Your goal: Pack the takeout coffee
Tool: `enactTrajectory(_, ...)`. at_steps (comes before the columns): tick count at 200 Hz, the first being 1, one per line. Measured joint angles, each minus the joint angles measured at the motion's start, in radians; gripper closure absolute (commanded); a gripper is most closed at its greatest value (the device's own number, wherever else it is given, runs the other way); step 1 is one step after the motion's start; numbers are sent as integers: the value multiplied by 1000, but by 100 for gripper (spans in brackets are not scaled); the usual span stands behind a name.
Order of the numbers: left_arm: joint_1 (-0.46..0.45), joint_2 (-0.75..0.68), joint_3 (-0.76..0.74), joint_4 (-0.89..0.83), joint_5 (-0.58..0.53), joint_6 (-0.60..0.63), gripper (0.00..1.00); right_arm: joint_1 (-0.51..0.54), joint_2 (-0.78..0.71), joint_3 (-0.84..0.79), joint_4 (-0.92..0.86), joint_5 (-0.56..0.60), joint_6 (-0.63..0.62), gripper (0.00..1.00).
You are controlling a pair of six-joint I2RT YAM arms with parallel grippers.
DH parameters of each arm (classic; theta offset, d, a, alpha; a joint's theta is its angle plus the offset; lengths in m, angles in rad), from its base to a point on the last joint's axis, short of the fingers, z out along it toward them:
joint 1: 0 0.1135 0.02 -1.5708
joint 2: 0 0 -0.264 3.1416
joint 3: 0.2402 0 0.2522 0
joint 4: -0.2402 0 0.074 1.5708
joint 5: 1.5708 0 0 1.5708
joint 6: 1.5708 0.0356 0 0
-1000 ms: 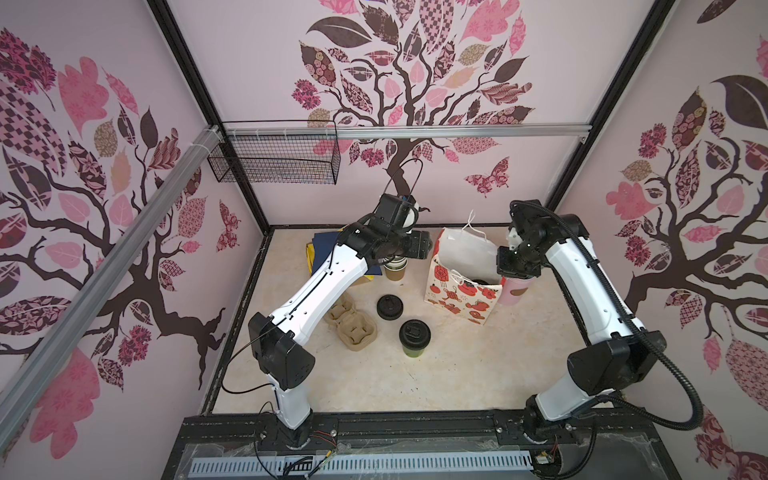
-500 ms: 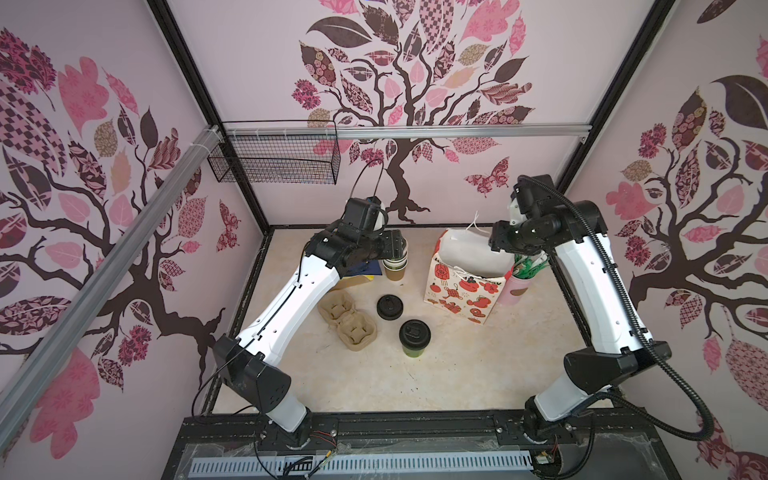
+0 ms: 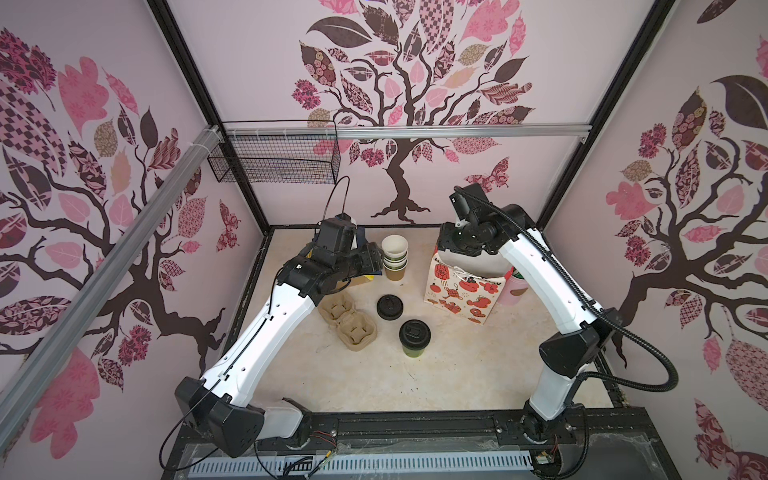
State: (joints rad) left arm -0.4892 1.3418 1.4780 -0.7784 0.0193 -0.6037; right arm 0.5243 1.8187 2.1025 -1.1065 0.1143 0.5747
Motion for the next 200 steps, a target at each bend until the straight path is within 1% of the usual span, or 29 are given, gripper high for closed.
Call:
enactTrajectory(34,7,-23,-10,-1,-6,-2,27,2,54,0,43,31,36,52)
enactTrajectory(60,15,-40,-22,-2,-11,-2,27,2,105,6,61,40,49,63)
enactTrajectory(89,23,-52,-28,-2,-14,-2,27,4,158,26,62,47,49,79)
enactTrajectory(127,27,-60,-40,-2,-16,-3,27,4,168,27,63,38,27,100)
enactTrajectory(157,27,-61,-41,0,-16,-3,27,4,166,32,53,3,-27,100)
enactTrajectory(200,30,-61,-55,4,-15,-7,27,4,146,26,11,-70,-150,100)
